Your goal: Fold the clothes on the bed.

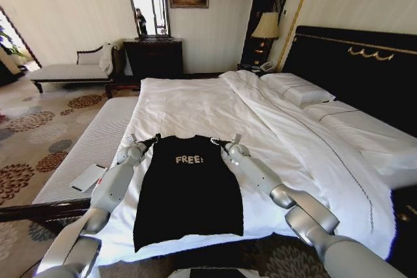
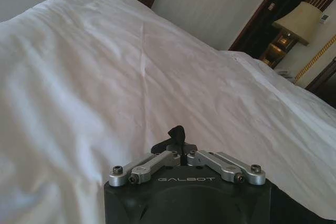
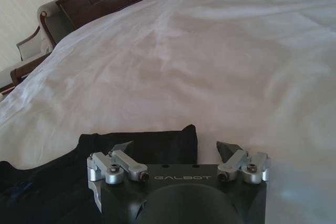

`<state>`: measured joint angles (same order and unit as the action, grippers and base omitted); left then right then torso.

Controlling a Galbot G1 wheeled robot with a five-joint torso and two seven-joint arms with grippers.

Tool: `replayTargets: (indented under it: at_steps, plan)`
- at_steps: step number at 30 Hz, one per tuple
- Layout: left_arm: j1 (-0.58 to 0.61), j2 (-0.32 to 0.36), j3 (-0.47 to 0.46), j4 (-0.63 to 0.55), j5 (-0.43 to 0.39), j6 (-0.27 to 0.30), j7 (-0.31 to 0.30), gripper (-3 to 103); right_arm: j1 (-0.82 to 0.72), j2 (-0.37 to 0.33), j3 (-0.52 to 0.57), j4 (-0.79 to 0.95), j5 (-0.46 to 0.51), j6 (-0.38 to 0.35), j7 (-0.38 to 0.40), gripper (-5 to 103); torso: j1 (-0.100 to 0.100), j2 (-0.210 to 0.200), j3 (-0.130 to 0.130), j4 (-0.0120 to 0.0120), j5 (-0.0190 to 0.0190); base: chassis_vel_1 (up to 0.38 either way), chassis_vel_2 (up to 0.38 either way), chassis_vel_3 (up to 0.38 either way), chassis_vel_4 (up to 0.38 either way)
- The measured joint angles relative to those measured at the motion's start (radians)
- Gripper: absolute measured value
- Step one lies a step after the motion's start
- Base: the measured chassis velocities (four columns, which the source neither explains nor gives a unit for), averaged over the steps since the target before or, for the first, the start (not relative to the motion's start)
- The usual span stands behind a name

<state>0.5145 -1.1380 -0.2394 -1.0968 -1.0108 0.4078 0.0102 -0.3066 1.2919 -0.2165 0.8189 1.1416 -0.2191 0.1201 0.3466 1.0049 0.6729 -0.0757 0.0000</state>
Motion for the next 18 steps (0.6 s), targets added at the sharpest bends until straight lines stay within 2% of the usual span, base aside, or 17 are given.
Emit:
replayTargets:
  at_steps: [1, 2, 5, 7, 11, 13, 16, 18]
  plan:
    - [-0.001, 0.0, 0.0, -0.001, -0.001, 0.0, 0.0, 0, -0.001, 0.001, 0.002, -0.002, -0.002, 0.001, -0.001, 86, 0.0, 0.0, 0.0, -0.0001, 0.0, 0.0, 0.0, 0.0, 0.0]
    - [-0.001, 0.0, 0.0, -0.001, -0.001, 0.0, 0.0, 0, -0.001, 0.001, 0.002, -0.002, -0.002, 0.001, -0.001, 86, 0.0, 0.0, 0.0, -0.0001, 0.0, 0.0, 0.0, 0.0, 0.0]
    - [-0.001, 0.0, 0.001, -0.002, -0.002, 0.0, 0.0, 0, -0.01, 0.003, 0.009, -0.005, -0.004, 0.001, -0.005, 69, 0.0, 0.0, 0.0, 0.0004, 0.0001, 0.0, 0.0, 0.0, 0.0]
    - [0.0, -0.001, 0.001, -0.002, -0.001, 0.0, 0.001, 0, -0.011, 0.003, 0.009, -0.007, -0.006, 0.001, -0.01, 69, 0.0, 0.0, 0.0, 0.0005, 0.0, 0.0, 0.0, 0.0, 0.0]
    - [-0.001, -0.004, 0.001, 0.005, 0.004, 0.0, 0.005, 0, -0.01, 0.006, 0.008, -0.023, -0.017, 0.006, -0.033, 47, 0.0, 0.0, 0.0, 0.0004, 0.0, 0.0, 0.0, 0.0, 0.0]
    - [-0.002, -0.004, 0.001, 0.006, 0.005, -0.001, 0.006, 0, -0.01, 0.006, 0.008, -0.023, -0.018, 0.006, -0.035, 47, 0.0, 0.0, 0.0, 0.0004, 0.0, 0.0, 0.0, 0.0, 0.0]
    - [-0.002, -0.009, 0.001, 0.008, 0.007, -0.002, 0.006, 0, -0.01, 0.012, 0.008, -0.03, -0.023, 0.029, -0.072, 31, 0.0, 0.0, 0.0, 0.0004, 0.0001, 0.0, 0.0, 0.0, 0.0]
    - [-0.001, -0.01, 0.001, 0.008, 0.007, -0.002, 0.006, 0, -0.009, 0.013, 0.008, -0.031, -0.023, 0.031, -0.076, 31, 0.0, 0.0, 0.0, 0.0005, 0.0001, 0.0, 0.0, 0.0, 0.0]
